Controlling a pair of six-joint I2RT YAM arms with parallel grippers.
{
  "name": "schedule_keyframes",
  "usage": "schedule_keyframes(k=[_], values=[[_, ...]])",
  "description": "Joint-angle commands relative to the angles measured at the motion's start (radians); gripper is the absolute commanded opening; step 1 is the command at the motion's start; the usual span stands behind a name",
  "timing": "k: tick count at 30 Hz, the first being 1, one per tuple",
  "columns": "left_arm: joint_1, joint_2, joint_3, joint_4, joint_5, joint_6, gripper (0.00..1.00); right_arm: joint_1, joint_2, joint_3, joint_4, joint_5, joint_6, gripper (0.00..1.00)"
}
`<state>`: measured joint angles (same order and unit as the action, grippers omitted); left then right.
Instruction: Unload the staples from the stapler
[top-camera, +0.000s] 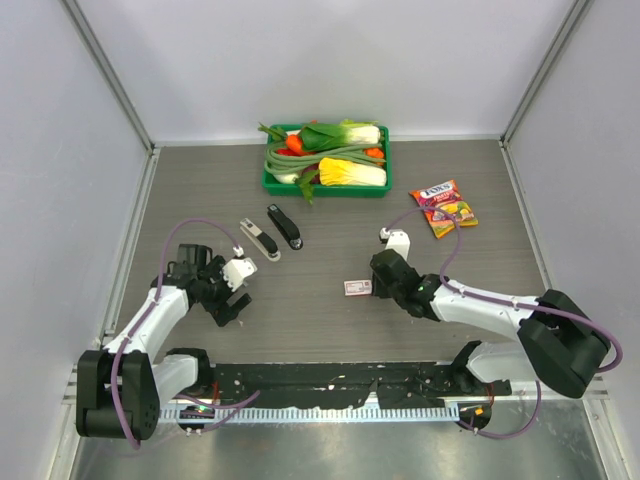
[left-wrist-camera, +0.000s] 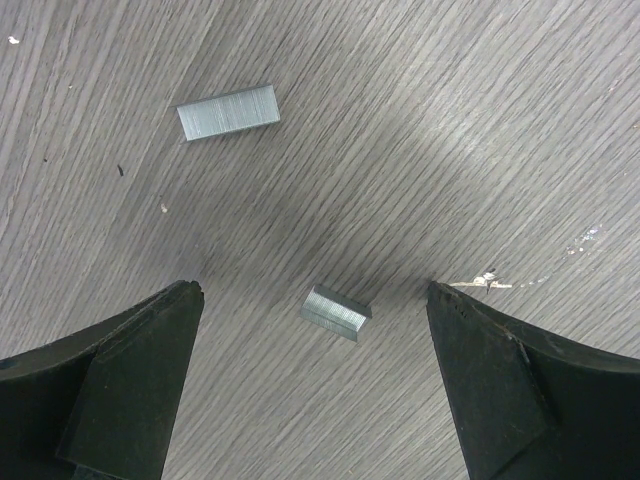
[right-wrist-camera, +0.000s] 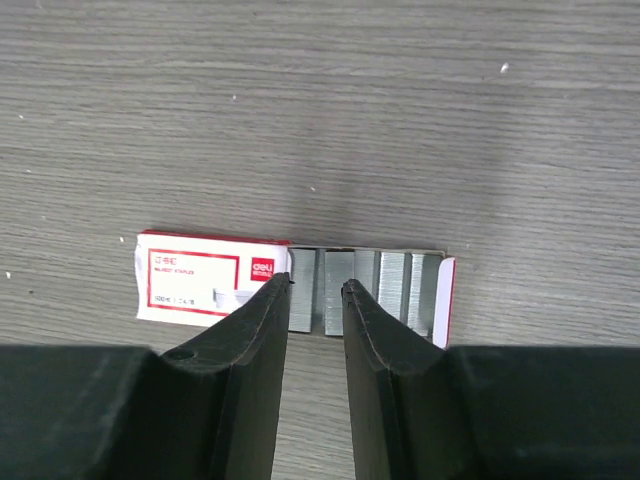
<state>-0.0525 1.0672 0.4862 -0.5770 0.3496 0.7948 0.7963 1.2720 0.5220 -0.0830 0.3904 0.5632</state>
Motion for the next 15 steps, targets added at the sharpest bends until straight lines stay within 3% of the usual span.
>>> schedule_keyframes(k=[1,5,15], values=[[-0.004,0.0,0.031,-0.001,0.019,0.003,1.0,0.0,-0.017,0.056,-0.004,0.007,0.023,0.33],[-0.004,-0.003,0.028,-0.003,0.019,0.004,1.0,0.0,-0.033,0.058,-0.014,0.013,0.026,0.29],[-0.004,-0.009,0.026,-0.003,0.019,0.004,1.0,0.0,-0.016,0.05,-0.05,0.054,0.052,0.06]])
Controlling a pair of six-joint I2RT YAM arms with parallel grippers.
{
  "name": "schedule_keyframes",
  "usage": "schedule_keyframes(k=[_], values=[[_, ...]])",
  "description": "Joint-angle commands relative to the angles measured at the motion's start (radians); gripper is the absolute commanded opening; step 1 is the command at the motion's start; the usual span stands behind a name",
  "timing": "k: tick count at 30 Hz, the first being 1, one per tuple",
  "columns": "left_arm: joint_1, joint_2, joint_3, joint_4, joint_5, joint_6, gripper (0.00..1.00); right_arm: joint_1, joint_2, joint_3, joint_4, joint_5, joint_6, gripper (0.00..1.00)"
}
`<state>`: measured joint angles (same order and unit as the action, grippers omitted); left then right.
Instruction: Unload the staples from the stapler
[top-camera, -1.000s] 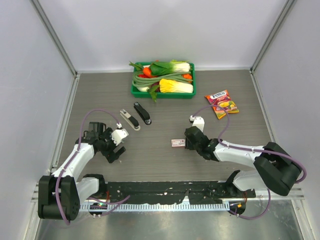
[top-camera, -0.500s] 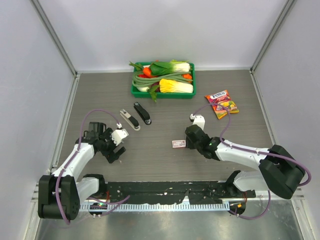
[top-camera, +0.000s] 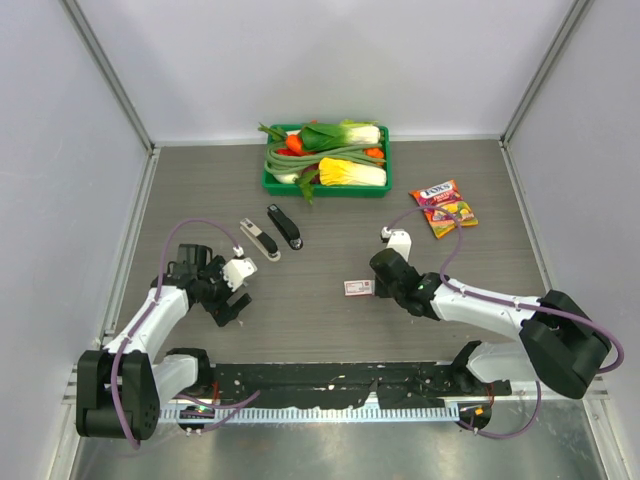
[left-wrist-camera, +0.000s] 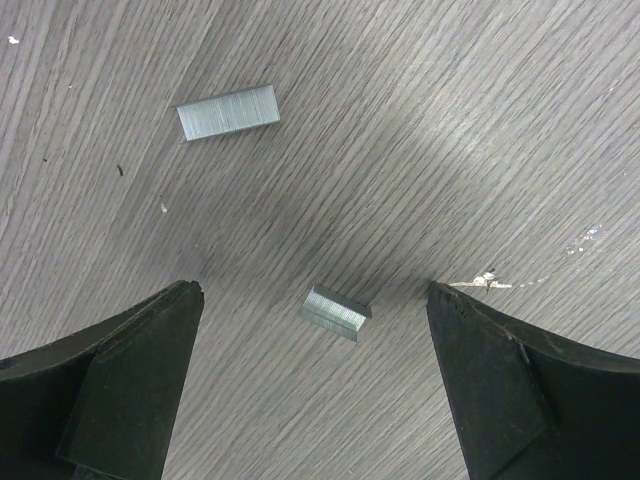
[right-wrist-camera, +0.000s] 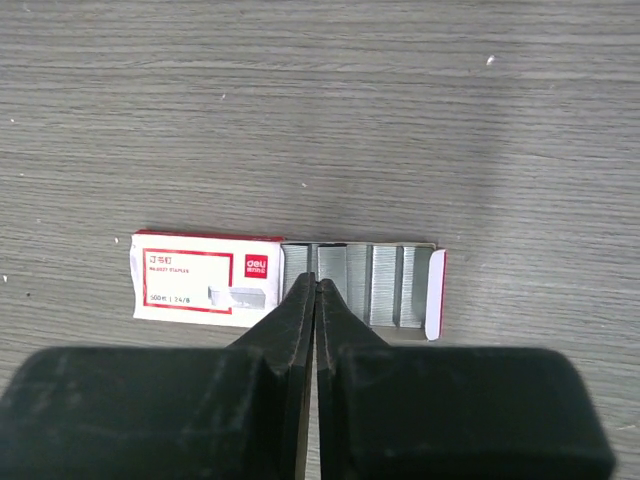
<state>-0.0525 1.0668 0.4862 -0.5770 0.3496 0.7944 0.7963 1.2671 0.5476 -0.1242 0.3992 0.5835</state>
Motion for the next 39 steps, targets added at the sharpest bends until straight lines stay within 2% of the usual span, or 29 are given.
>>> schedule_keyframes(k=[1,21,33,39], values=[[-0.004,-0.01,0.028,-0.003,0.019,0.005,1.0,0.0,-0.009,0.023,-0.008,0.05,0.033,0.05],[-0.004,-0.016,0.091,-0.029,0.028,-0.015,1.0,0.0,0.046,0.003,-0.002,0.043,0.058,0.01],[-0.004,0.004,0.095,-0.003,-0.061,0.029,1.0,0.011,0.055,0.038,0.001,0.006,0.053,0.01],[-0.004,0.033,0.114,0.003,-0.098,0.097,1.0,0.011,-0.003,0.066,-0.051,0.021,0.052,0.02]])
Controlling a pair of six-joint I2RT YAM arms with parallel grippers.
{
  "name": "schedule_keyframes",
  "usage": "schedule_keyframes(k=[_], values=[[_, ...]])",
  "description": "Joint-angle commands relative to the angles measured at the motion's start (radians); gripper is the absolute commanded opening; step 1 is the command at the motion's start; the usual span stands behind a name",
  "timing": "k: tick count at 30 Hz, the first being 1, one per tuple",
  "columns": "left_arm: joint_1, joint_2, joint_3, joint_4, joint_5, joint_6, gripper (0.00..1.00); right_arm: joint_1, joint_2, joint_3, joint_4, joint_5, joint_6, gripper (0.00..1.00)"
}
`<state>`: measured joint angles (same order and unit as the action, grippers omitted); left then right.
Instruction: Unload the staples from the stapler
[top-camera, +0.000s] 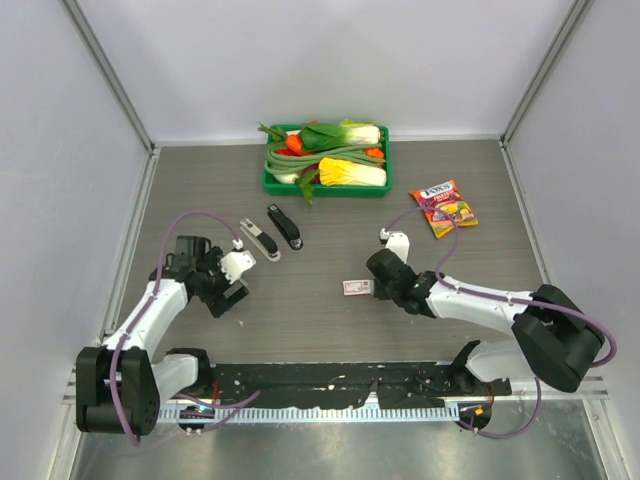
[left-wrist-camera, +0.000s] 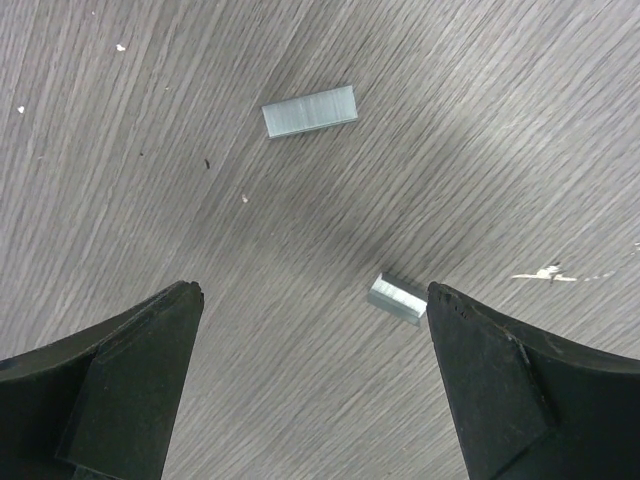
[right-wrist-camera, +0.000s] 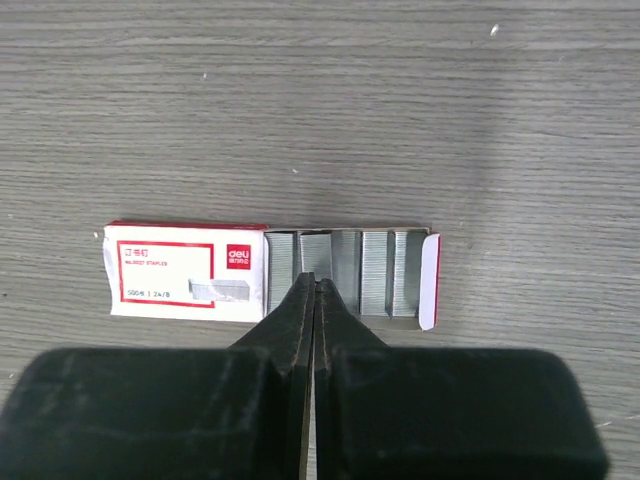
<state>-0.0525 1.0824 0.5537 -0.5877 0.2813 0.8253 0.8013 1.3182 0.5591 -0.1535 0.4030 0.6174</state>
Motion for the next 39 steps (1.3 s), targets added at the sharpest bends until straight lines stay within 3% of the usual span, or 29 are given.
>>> schedule_keyframes(k=[1,9,15,20,29,32,36,39], values=[[-0.004,0.017,0.051,0.006,-0.022,0.077,1.0,0.006,-0.065,0.065,-0.038,0.02,0.016,0.05],[-0.004,0.077,0.101,0.124,-0.011,0.009,1.0,0.006,-0.126,0.085,-0.057,0.028,0.004,0.1],[-0.013,0.116,0.097,0.151,0.094,0.294,1.0,0.006,-0.143,0.082,-0.05,0.028,-0.018,0.11],[-0.063,0.2,0.132,0.055,0.125,0.532,0.98,0.006,-0.137,0.087,-0.038,0.03,-0.019,0.11],[-0.098,0.315,0.209,-0.018,0.128,0.692,0.96,0.006,-0.146,0.093,-0.038,0.026,-0.022,0.1],[-0.11,0.34,0.23,-0.055,0.122,0.742,0.88,0.004,-0.148,0.094,-0.038,0.03,-0.022,0.1],[-0.136,0.37,0.258,-0.122,0.111,0.781,0.66,0.004,-0.136,0.096,-0.037,0.036,-0.027,0.1],[-0.159,0.366,0.253,-0.161,0.11,0.785,0.62,0.004,-0.132,0.101,-0.037,0.036,-0.033,0.1]])
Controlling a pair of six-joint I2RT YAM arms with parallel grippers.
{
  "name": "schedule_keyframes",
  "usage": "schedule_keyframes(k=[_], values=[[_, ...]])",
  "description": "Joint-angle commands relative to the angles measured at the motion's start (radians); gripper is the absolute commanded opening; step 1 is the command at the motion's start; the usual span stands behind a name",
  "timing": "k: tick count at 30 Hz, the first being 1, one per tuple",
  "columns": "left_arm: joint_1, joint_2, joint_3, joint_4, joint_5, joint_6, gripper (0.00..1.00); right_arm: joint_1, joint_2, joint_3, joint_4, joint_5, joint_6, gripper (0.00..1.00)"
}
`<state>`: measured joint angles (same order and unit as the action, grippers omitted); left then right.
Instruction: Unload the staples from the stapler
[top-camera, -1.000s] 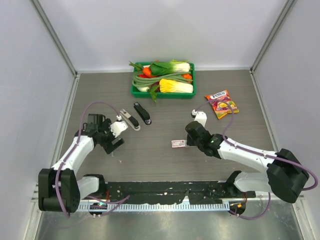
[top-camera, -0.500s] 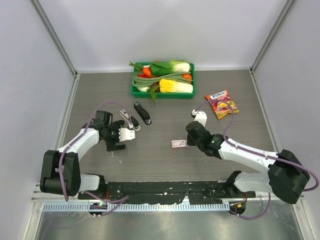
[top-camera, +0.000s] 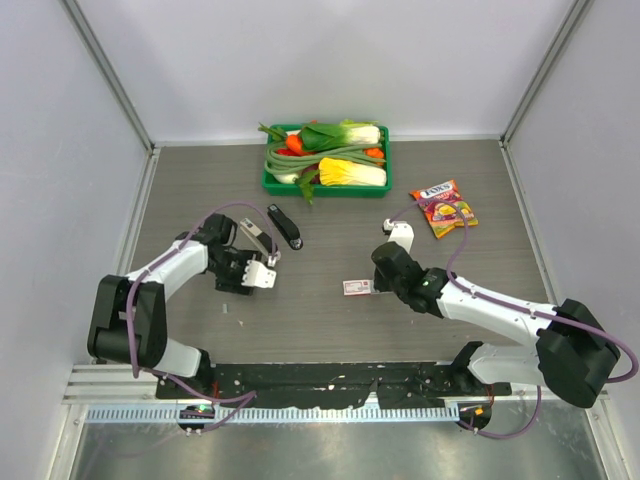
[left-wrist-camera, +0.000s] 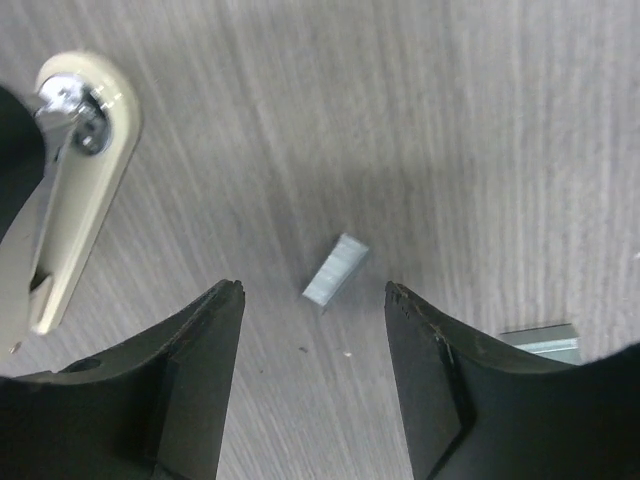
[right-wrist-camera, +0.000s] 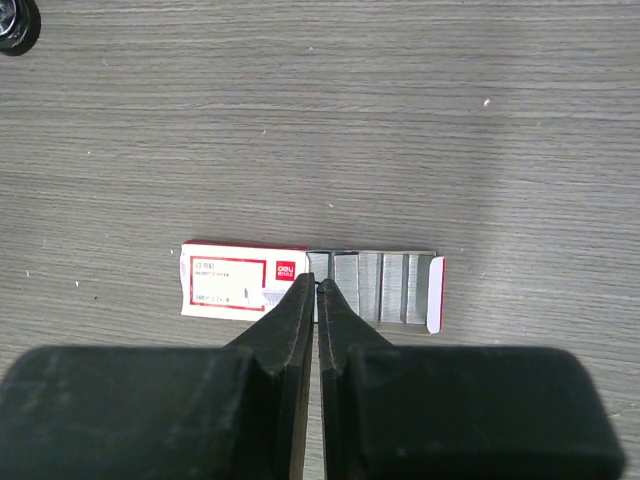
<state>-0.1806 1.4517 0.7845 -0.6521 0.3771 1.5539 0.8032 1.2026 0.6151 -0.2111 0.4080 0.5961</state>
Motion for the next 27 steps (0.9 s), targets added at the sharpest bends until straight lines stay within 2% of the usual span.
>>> schedule_keyframes(k=[1,5,9,11,22,27], values=[[-0.034,-0.004,0.018,-0.115,0.016,0.055,0.62,0.002,-0.012,0.046,0.022,0.031,-0.013,0.11],[-0.048,-0.011,-0.011,-0.118,0.003,0.058,0.58,0.002,-0.005,0.057,0.024,0.031,-0.021,0.11],[-0.057,0.001,-0.016,-0.104,-0.017,0.066,0.45,0.001,-0.001,0.066,0.024,0.026,-0.021,0.1],[-0.059,0.012,-0.01,-0.106,-0.026,0.071,0.42,0.001,-0.011,0.067,0.024,0.025,-0.016,0.1],[-0.065,0.075,0.032,-0.073,-0.043,0.097,0.41,0.001,-0.025,0.067,0.009,0.025,-0.005,0.1],[-0.1,0.085,0.041,-0.073,-0.032,0.074,0.27,-0.001,-0.023,0.075,0.007,0.023,-0.005,0.1]])
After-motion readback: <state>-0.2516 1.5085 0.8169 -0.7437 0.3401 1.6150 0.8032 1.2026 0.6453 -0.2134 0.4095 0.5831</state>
